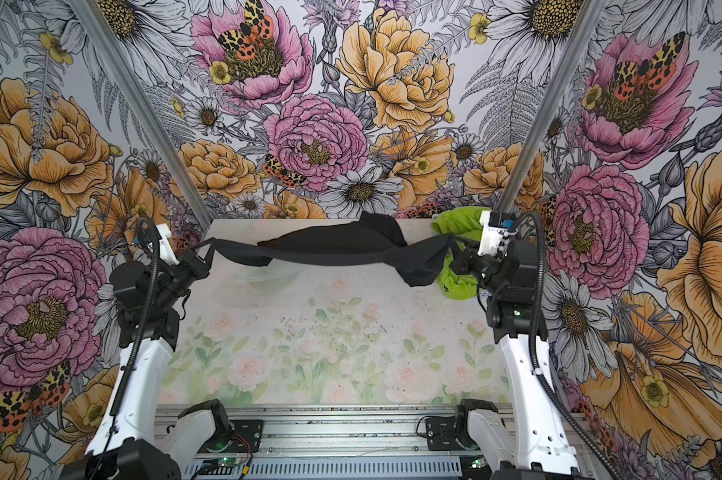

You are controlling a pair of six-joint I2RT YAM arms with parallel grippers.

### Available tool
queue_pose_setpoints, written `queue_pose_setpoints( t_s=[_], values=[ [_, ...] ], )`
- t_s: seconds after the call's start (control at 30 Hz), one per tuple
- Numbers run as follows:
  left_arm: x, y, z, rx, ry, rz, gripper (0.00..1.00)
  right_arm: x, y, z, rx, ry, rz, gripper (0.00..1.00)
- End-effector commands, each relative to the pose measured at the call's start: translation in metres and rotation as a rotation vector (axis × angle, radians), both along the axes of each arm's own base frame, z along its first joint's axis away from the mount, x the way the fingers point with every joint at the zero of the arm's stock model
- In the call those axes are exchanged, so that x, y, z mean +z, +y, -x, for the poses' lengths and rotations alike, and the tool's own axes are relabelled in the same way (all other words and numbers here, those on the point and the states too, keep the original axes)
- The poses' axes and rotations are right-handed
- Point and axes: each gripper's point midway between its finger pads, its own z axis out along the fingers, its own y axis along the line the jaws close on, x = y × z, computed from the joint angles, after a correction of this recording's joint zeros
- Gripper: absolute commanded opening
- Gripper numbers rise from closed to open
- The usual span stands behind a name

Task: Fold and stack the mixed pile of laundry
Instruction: 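Lay the shirt down, dragging it toward the robot with both grippers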

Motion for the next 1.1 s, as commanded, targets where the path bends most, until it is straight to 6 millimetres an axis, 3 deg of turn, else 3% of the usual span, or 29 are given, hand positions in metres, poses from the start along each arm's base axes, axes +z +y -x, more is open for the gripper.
queue_pose_setpoints(
  t_s=[0.0, 0.2, 0.3, 0.4, 0.6, 0.73, 0.93, 1.07],
  values=[
    [-0.027, -0.007, 0.016, -0.029, 0.082, -0.049, 0.0, -0.029, 0.008, 0.024, 0.016, 0.062, -0.059, 0.0],
    [-0.101, 0.005, 0.039, 0.112, 0.369, 0.027, 0.0, -0.091, 0.011, 0.06, -0.035, 0.268, -0.187, 0.0],
    [-0.136, 0.009, 0.059, 0.206, 0.535, 0.064, 0.0, -0.114, 0.012, 0.079, -0.071, 0.381, -0.248, 0.0],
    [-0.159, 0.008, 0.084, 0.301, 0.632, 0.127, 0.0, -0.125, 0.015, 0.099, -0.089, 0.46, -0.3, 0.0],
    [-0.175, 0.013, 0.141, 0.515, 0.684, 0.271, 0.0, -0.144, 0.016, 0.145, -0.164, 0.603, -0.362, 0.0],
    [-0.196, 0.009, 0.167, 0.557, 0.792, 0.285, 0.0, -0.155, 0.016, 0.167, -0.194, 0.687, -0.355, 0.0],
    [-0.195, 0.029, 0.195, 0.704, 0.843, 0.222, 0.0, -0.159, 0.013, 0.194, -0.218, 0.755, -0.274, 0.0],
    [-0.197, 0.033, 0.203, 0.741, 0.862, 0.232, 0.0, -0.16, 0.011, 0.211, -0.227, 0.787, -0.226, 0.0]
  ],
)
